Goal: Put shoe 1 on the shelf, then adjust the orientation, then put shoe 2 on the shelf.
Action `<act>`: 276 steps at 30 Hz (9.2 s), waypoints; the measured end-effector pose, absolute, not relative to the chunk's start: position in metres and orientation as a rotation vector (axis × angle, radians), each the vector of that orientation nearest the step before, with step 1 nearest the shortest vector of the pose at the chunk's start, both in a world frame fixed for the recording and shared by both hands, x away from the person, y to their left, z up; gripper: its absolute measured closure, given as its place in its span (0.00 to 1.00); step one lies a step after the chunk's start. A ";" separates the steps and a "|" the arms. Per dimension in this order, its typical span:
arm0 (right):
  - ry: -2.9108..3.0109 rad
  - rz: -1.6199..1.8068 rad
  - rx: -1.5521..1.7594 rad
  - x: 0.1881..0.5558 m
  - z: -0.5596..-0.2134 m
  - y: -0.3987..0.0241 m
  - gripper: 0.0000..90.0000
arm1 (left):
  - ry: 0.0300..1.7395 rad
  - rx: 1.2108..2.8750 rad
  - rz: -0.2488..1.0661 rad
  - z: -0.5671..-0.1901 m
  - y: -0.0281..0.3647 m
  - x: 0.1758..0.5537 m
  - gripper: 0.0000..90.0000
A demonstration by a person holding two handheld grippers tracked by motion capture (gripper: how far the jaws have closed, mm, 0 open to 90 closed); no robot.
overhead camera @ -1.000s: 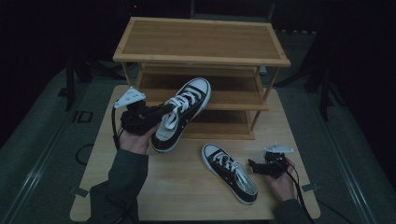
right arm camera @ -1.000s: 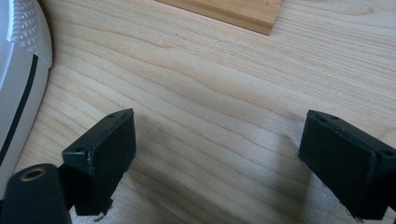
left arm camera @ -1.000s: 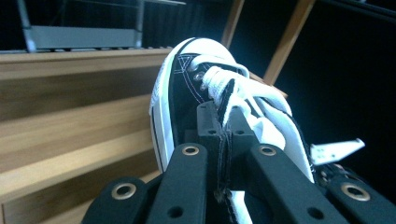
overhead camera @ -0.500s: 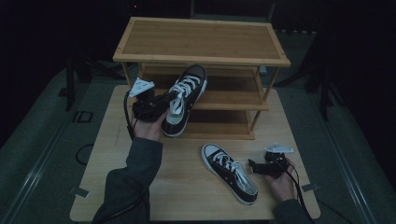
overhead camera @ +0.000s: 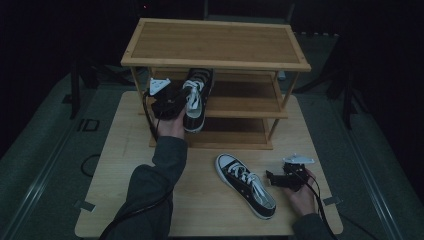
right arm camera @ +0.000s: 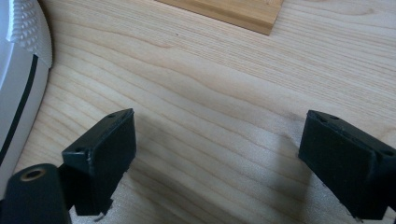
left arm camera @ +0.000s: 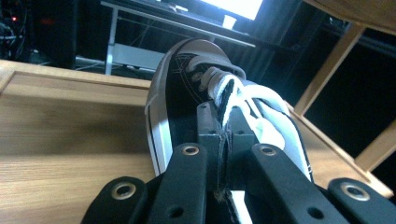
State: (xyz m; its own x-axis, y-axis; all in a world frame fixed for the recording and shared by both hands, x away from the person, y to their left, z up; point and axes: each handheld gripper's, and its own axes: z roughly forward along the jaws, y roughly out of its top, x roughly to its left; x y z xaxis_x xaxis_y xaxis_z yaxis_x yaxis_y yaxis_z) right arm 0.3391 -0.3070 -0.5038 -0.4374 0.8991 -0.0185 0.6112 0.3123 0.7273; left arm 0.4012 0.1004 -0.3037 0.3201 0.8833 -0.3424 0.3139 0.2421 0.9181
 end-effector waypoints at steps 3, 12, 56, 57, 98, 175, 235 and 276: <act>2.161 0.918 1.340 0.339 -0.504 -0.307 0.12 | 1.261 1.306 0.572 -0.305 0.098 0.408 0.98; 2.161 0.918 1.340 0.339 -0.504 -0.307 0.12 | 1.309 1.264 0.545 -0.307 0.091 0.433 0.99; 2.166 0.918 1.336 0.339 -0.504 -0.307 0.12 | 1.198 1.289 0.549 -0.315 0.105 0.426 0.63; 2.166 0.919 1.336 0.339 -0.504 -0.307 0.12 | 1.197 1.289 0.551 -0.315 0.106 0.424 0.63; 2.084 1.139 1.272 0.297 -0.456 -0.309 0.65 | 1.093 1.523 0.609 -0.356 0.117 0.362 0.55; 2.344 1.477 1.467 0.284 -0.434 -0.268 0.99 | 1.300 1.846 0.584 -0.501 0.124 0.372 0.52; 1.871 1.879 1.388 0.313 -0.287 -0.267 0.99 | 1.338 1.894 0.550 -0.505 0.118 0.375 0.52; 1.622 1.763 1.551 0.416 -0.292 -0.192 0.98 | 1.352 1.894 0.530 -0.506 0.116 0.377 0.52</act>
